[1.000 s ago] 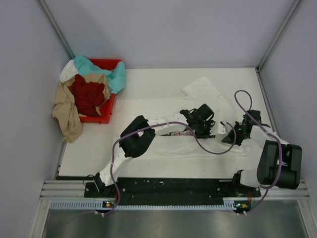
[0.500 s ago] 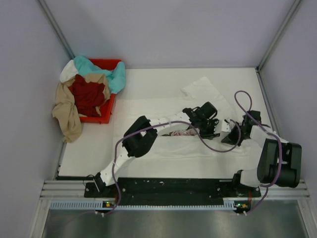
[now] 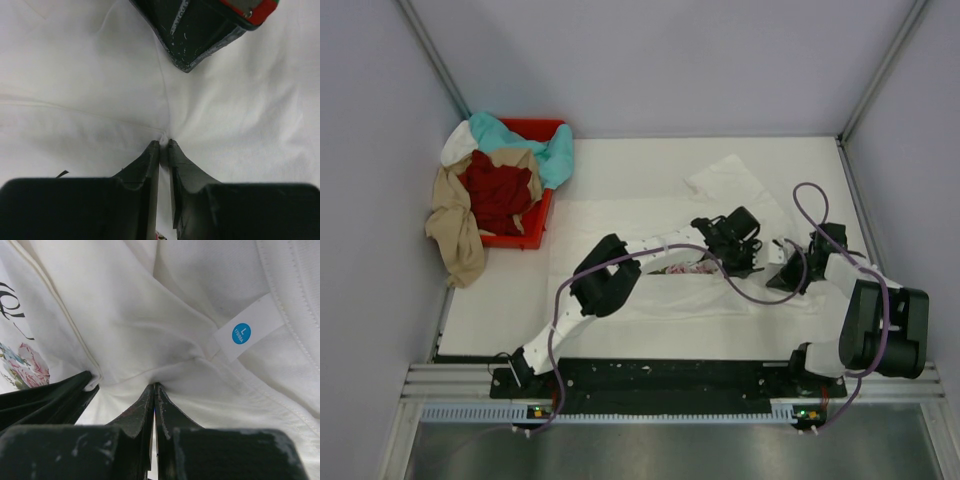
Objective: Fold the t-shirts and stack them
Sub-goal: Fold the flattened tshirt in 1/3 of the way
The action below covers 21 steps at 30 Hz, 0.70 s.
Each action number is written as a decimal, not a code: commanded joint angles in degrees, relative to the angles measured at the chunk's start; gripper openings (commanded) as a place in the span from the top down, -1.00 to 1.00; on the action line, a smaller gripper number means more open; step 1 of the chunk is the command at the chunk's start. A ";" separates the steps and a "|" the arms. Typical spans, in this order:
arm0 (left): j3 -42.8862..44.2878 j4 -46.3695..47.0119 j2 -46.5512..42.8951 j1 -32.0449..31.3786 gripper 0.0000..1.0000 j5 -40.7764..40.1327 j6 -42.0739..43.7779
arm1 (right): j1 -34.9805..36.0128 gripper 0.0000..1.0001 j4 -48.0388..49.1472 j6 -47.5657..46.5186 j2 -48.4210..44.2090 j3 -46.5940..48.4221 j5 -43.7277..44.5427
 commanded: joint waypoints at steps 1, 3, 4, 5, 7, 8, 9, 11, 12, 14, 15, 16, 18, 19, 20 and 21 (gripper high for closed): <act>3.92 -2.15 0.39 -0.10 0.71 2.19 -0.94 | -0.62 1.00 1.55 -1.51 0.10 -1.10 2.29; 4.80 -3.12 0.30 -0.01 0.71 3.34 -1.20 | -0.54 1.00 1.64 -1.42 0.19 -1.01 2.47; 5.24 -3.74 0.30 -0.01 0.67 4.47 -1.20 | -0.54 1.00 1.55 -1.42 0.19 -1.01 2.56; 5.51 -4.18 0.30 -0.01 0.59 4.92 -1.11 | -0.54 1.00 1.55 -1.42 0.19 -1.10 2.64; 5.69 -4.45 0.30 -0.01 0.56 5.19 -1.02 | -0.54 1.00 1.55 -1.42 0.19 -1.10 2.56; 5.60 -4.27 0.39 -0.01 0.61 4.93 -1.02 | -0.54 1.00 1.55 -1.42 0.19 -1.10 2.56; 5.43 -3.92 0.47 -0.01 0.79 3.97 -1.20 | -0.54 1.00 1.55 -1.33 0.19 -1.10 2.56; 5.07 -3.66 0.65 -0.01 1.00 2.56 -1.20 | -0.54 1.00 1.64 -1.51 0.01 -1.10 2.64; 4.81 -3.65 0.65 -0.01 1.00 2.20 -0.94 | -0.54 1.00 1.55 -1.42 0.10 -1.10 2.56; 4.72 -4.97 0.65 -0.01 1.00 3.07 -0.24 | -0.62 1.00 1.55 -1.33 -0.08 -1.10 2.56; 4.63 -5.58 0.65 -0.01 0.79 3.77 0.11 | -0.54 1.00 1.55 -1.51 0.01 -1.10 2.64; 4.55 -5.76 0.65 -0.10 0.56 3.96 0.03 | -0.54 1.00 1.64 -1.51 0.10 -1.10 2.65; 4.55 -5.24 0.74 -0.10 0.35 3.61 -0.14 | -0.54 1.00 1.64 -1.60 0.19 -1.02 2.56; 4.55 -4.80 0.83 -0.10 0.33 3.00 -0.58 | -0.54 1.00 1.64 -1.68 0.27 -1.01 2.47; 4.81 -4.71 1.17 -0.10 0.32 2.29 -0.76 | -0.54 1.00 1.55 -1.68 0.19 -1.01 2.47; 4.98 -4.71 1.44 -0.10 0.31 1.68 -0.85 | -0.54 1.00 1.64 -1.68 0.10 -1.10 2.47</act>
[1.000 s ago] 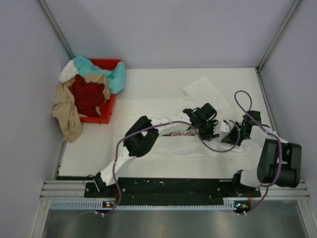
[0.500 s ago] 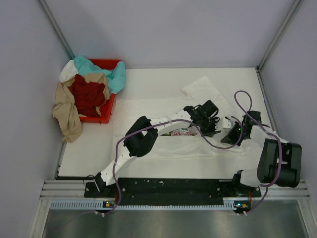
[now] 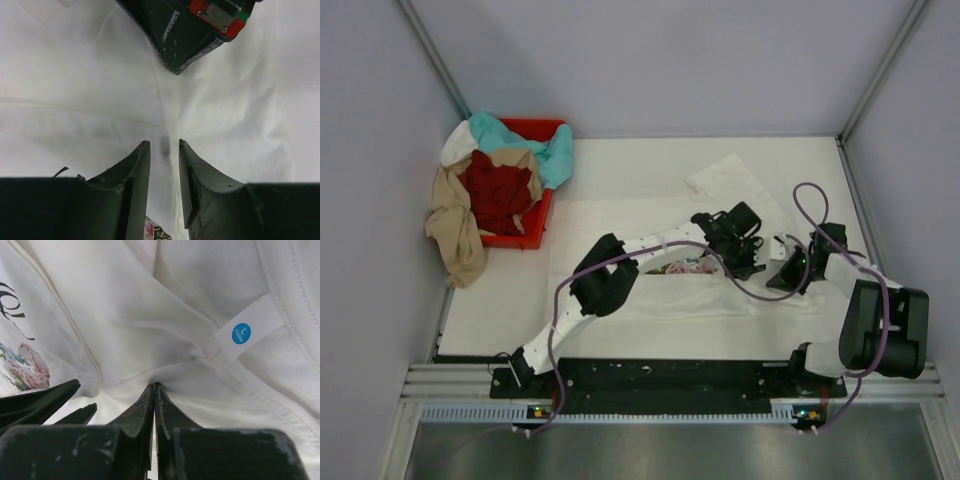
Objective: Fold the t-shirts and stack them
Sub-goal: Fold the flattened tshirt in 1/3 of the way
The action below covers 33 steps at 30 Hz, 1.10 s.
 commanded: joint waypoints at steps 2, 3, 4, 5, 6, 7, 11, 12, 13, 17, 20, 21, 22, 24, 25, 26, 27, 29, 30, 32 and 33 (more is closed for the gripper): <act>1.42 0.56 1.86 -0.16 0.33 -2.28 -0.41 | -0.62 1.00 1.64 -1.75 0.01 -1.02 2.45; 1.34 0.82 2.03 -0.16 0.38 -2.99 -0.50 | -0.54 1.00 1.55 -1.75 0.01 -1.10 2.45; 1.42 0.91 2.21 -0.08 0.43 -3.60 -0.67 | -0.62 1.00 1.64 -1.92 0.10 -1.10 2.36; 1.42 1.09 2.38 -0.16 0.45 -3.96 -0.68 | -0.54 1.00 1.64 -1.84 0.01 -1.10 2.36; 1.51 1.00 2.56 -0.16 0.45 -4.22 -0.76 | -0.54 1.00 1.64 -1.84 0.01 -1.10 2.36; 1.86 0.56 2.91 -0.25 0.44 -4.66 -1.03 | -0.62 1.00 1.64 -1.84 0.01 -1.02 2.27; 3.27 0.38 4.15 -0.25 0.73 -6.60 -2.43 | -0.54 1.00 1.64 -1.93 -0.08 -1.10 2.18; 3.36 0.38 4.06 -0.16 0.81 -6.25 -2.61 | -0.54 1.00 1.64 -1.93 -0.08 -1.10 2.18; 3.70 0.12 3.88 -0.16 0.84 -5.99 -2.78 | -0.54 1.00 1.64 -1.93 -0.16 -1.10 2.27; 5.46 -1.90 3.53 0.01 0.88 -3.00 -3.22 | -0.54 1.00 1.64 -1.93 -0.34 -1.10 2.27; 6.25 -3.39 2.83 0.54 0.78 1.82 -4.36 | -0.54 1.00 1.64 -1.93 -0.25 -1.10 2.36; 6.52 -3.66 2.74 0.63 0.70 2.36 -4.72 | -0.62 1.00 1.64 -1.93 -0.25 -1.10 2.36; 6.61 -3.66 2.56 0.63 0.64 2.63 -4.98 | -0.63 1.00 1.64 -2.01 -0.25 -1.10 2.36; 6.52 -3.05 2.56 0.63 0.67 1.50 -5.51 | -0.54 1.00 1.64 -1.93 -0.17 -1.10 2.27; 6.26 -2.26 2.65 0.63 0.73 0.71 -5.77 | -0.62 1.00 1.64 -2.01 -0.34 -1.10 2.01; 6.00 -1.73 2.82 0.54 0.84 0.09 -5.77 | -0.63 1.00 1.72 -2.01 -0.25 -1.02 1.75; 5.82 -1.55 3.00 0.63 0.97 -0.61 -6.04 | -0.63 1.00 1.64 -2.10 -0.25 -1.01 1.66; 5.38 -1.37 3.00 0.63 1.00 -0.97 -6.13 | -0.63 1.00 1.64 -2.10 -0.16 -1.01 1.57; 5.29 -1.55 2.91 0.63 1.00 -0.97 -6.21 | -0.63 1.00 1.64 -2.10 -0.16 -1.10 1.48; 5.46 -1.72 2.65 0.63 1.00 -1.32 -6.56 | -0.62 1.00 1.72 -2.10 -0.08 -1.01 1.57; 5.55 -1.73 2.39 0.71 1.00 -1.67 -7.00 | -0.63 1.00 1.64 -2.10 0.01 -1.01 1.66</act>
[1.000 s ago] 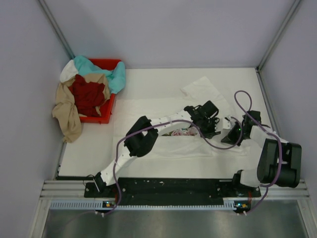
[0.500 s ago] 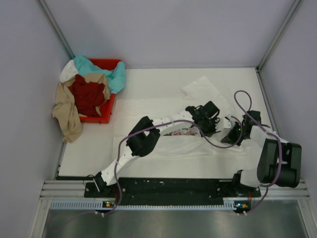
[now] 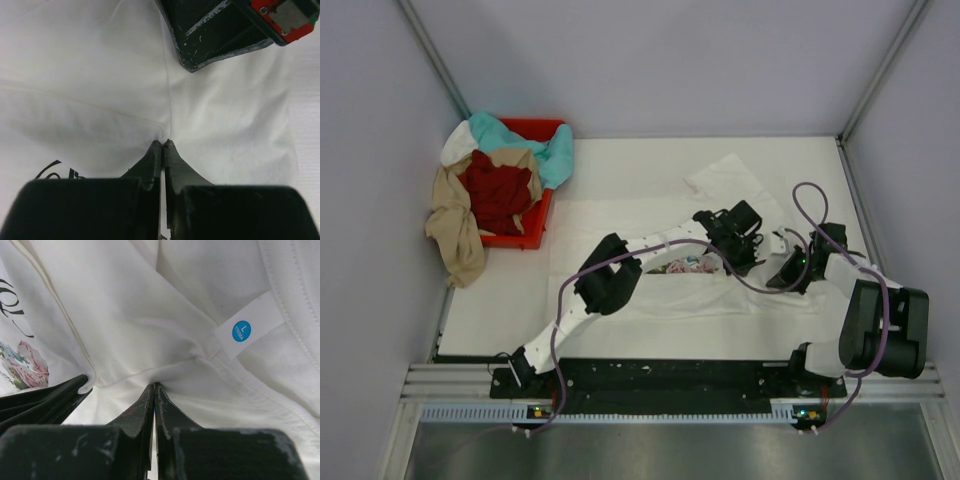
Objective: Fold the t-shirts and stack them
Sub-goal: Fold the flattened tshirt in 1/3 of the way
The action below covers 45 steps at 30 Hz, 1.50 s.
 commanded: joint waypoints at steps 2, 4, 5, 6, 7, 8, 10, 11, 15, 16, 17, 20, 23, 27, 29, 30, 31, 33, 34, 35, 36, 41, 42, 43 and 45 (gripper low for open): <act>1.88 1.18 -1.20 0.56 1.00 -0.87 -3.38 | -0.63 1.00 1.61 -1.75 0.01 -1.10 1.94; 2.41 1.27 -1.81 1.44 1.00 -1.48 -6.18 | -0.54 1.00 1.35 -1.49 0.27 -1.10 2.38; 2.24 1.88 -2.34 2.14 1.00 -2.44 -7.42 | -0.62 1.00 1.53 -1.31 0.27 -1.10 2.56; 1.80 2.84 -2.87 2.67 1.00 -4.19 -8.91 | -0.63 1.00 1.35 -1.31 0.45 -1.19 2.56; 0.84 3.90 -3.65 3.02 1.00 -6.12 -10.05 | -0.63 1.00 1.35 -1.31 0.36 -1.19 2.64; -0.13 5.12 -4.27 3.46 1.00 -7.27 -11.11 | -0.63 1.00 1.26 -1.31 0.45 -1.10 2.91; -1.71 6.36 -5.59 4.25 1.00 -8.86 -13.48 | -0.63 1.00 1.18 -1.23 0.63 -1.10 3.17; -2.15 6.63 -6.03 4.60 1.00 -9.39 -14.80 | -0.63 1.00 1.26 -1.22 0.71 -1.19 3.26; -3.30 7.42 -7.44 6.36 1.00 -12.55 -18.93 | -0.54 1.00 1.00 -1.14 0.89 -1.19 3.61; -3.56 7.86 -7.62 7.06 1.00 -13.43 -19.99 | -0.62 1.00 1.09 -1.14 0.89 -1.19 3.70; -3.83 8.12 -7.79 7.85 1.00 -14.22 -20.69 | -0.63 1.00 1.09 -1.14 0.80 -1.19 3.70; -4.88 8.82 -7.97 10.23 1.00 -16.33 -23.77 | -0.63 1.00 0.91 -1.22 1.07 -1.10 3.87; -6.37 9.53 -8.14 11.90 1.00 -18.44 -24.39 | -0.62 1.00 0.91 -1.31 1.33 -1.10 3.88; -8.74 9.44 -7.88 12.78 1.00 -17.31 -24.30 | -0.63 1.00 0.91 -1.22 1.59 -1.01 3.79; -9.80 9.27 -7.71 12.78 1.00 -16.25 -24.04 | -0.54 1.00 0.91 -1.31 1.68 -1.01 3.79; -10.07 9.01 -7.62 12.78 1.00 -15.64 -23.87 | -0.62 1.00 0.91 -1.31 1.68 -1.01 3.79; -10.16 8.74 -7.70 12.78 1.00 -15.11 -23.78 | -0.63 1.00 0.83 -1.40 1.68 -1.01 3.79; -10.07 8.04 -7.79 12.78 1.00 -14.76 -23.69 | -0.63 1.00 0.82 -1.31 1.59 -0.93 3.79; -9.98 7.95 -8.05 12.78 0.96 -15.02 -23.69 | -0.63 1.00 0.65 -1.31 1.51 -0.84 3.79; -10.07 7.95 -8.40 12.87 0.91 -15.80 -23.60 | -0.63 1.00 0.56 -1.23 1.24 -0.75 3.79; -9.89 7.77 -8.84 12.87 0.79 -16.33 -22.90 | -0.63 1.00 0.30 -1.22 0.72 -0.58 3.96; -9.36 5.49 -13.76 12.87 0.14 -17.74 -18.08 | -0.54 0.82 -4.96 -2.80 -3.84 4.77 8.34; -10.06 4.88 -15.94 12.87 0.08 -17.22 -16.67 | -0.54 0.73 -6.63 -3.42 -4.99 6.26 9.49; -11.20 4.52 -17.97 12.87 0.04 -16.09 -15.09 | -0.62 0.60 -8.13 -3.94 -5.87 8.11 11.15; -13.83 2.42 -21.75 12.87 -0.03 -13.36 -11.32 | -0.62 0.48 -10.59 -4.65 -7.98 10.75 13.45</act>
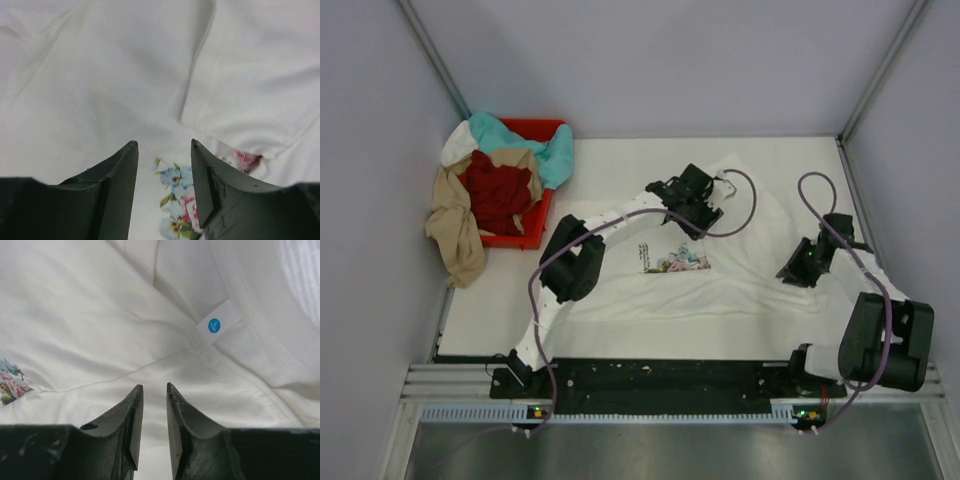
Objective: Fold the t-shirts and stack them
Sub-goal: Fold the flattened tshirt in 1/3 of the way
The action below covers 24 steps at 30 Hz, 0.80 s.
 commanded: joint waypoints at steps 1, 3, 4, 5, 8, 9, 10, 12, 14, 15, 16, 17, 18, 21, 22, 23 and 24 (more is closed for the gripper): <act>-4.07 -3.79 -14.65 0.28 -0.03 3.96 9.13 | -0.63 0.41 -6.05 -2.69 -6.43 8.20 8.53; -8.02 -7.91 -19.31 0.28 -0.01 5.54 13.70 | -0.71 0.25 -6.85 -0.59 -8.45 8.91 8.46; -10.30 -10.37 -21.51 0.28 0.00 6.16 16.42 | -1.06 0.12 -6.94 0.90 -9.59 8.56 7.50; -13.46 -12.92 -24.05 0.28 0.01 6.16 18.45 | -1.76 0.05 -6.85 2.83 -10.39 7.78 6.27; -25.48 -17.24 -31.96 0.89 0.01 4.41 24.17 | -5.80 0.00 -7.90 9.60 -12.06 5.05 4.67; -29.53 -18.03 -34.43 1.50 0.01 4.06 25.48 | -7.29 0.02 -9.56 11.01 -12.41 4.61 5.29; -33.84 -18.74 -37.24 2.21 0.00 3.70 26.54 | -8.26 0.03 -11.32 11.90 -12.50 4.52 5.81; -40.52 -20.67 -42.34 3.79 -0.03 3.26 28.48 | -9.15 0.04 -15.53 12.78 -12.77 5.22 8.88; -46.77 -23.47 -47.35 5.46 -0.09 3.00 30.41 | -9.15 0.04 -19.22 14.88 -13.47 5.40 13.09; -49.32 -25.32 -49.89 6.25 -0.11 3.09 31.55 | -9.15 0.04 -20.81 15.76 -13.99 5.31 14.77; -51.70 -26.64 -52.62 6.87 -0.14 2.65 32.34 | -9.06 0.04 -23.09 16.82 -14.61 5.14 17.39; -54.33 -27.70 -54.91 7.57 -0.15 1.86 33.05 | -9.15 0.03 -24.85 17.79 -15.40 4.96 19.16; -56.88 -28.23 -57.37 8.44 -0.21 0.29 33.66 | -9.06 -0.01 -26.09 18.93 -16.10 4.35 21.09; -63.91 -26.84 -61.34 11.52 -0.23 -4.54 34.20 | -9.06 -0.10 -26.80 21.83 -17.69 1.71 24.09; -65.94 -23.96 -61.78 12.40 -0.24 -6.56 34.02 | -9.15 -0.10 -26.72 22.88 -17.78 1.27 24.27; -68.13 -21.32 -62.39 13.10 -0.24 -9.45 33.94 | -9.06 -0.10 -26.54 24.02 -17.69 1.01 23.93; -69.72 -19.20 -62.75 13.72 -0.25 -10.87 34.02 | -9.15 -0.10 -25.41 24.91 -17.34 0.48 23.23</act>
